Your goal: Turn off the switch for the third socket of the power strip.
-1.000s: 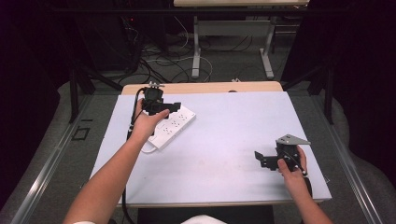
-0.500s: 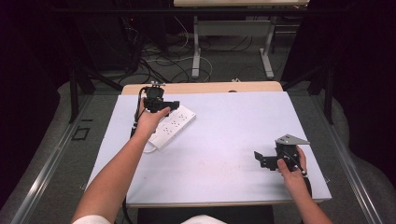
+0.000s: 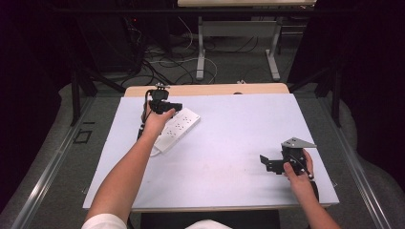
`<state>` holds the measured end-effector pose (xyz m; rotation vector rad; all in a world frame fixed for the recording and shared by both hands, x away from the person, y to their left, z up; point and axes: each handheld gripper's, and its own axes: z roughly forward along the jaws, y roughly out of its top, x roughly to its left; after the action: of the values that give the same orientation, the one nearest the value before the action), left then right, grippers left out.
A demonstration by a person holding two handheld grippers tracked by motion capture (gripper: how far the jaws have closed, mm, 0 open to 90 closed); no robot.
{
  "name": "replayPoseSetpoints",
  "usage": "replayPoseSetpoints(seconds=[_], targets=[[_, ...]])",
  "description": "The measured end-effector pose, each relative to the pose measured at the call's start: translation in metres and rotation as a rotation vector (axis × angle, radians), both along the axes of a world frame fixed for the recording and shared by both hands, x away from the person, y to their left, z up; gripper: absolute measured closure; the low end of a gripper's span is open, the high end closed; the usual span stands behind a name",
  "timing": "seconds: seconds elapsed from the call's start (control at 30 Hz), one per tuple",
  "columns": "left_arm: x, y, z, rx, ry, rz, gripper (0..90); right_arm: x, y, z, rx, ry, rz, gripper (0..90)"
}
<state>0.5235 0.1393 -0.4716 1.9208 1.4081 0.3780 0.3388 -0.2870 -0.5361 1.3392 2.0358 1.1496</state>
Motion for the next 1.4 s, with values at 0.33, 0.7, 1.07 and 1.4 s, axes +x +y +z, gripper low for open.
replayPoseSetpoints(seconds=[0.33,0.7,1.07,1.4], targets=[[0.011,-0.004,-0.002,-0.003,0.003,-0.019,58.7,0.001,0.000,-0.001,0.004,0.005,0.006,0.0],[0.021,-0.008,-0.006,-0.048,-0.019,0.009,69.0,0.001,-0.001,-0.002,0.002,0.010,0.007,0.0],[0.030,-0.009,-0.017,-0.043,0.016,0.023,71.8,0.002,-0.001,-0.003,-0.001,0.009,0.012,0.0],[0.035,-0.011,-0.027,-0.039,0.049,0.043,75.3,0.003,-0.001,-0.003,0.000,0.012,0.012,0.0]])
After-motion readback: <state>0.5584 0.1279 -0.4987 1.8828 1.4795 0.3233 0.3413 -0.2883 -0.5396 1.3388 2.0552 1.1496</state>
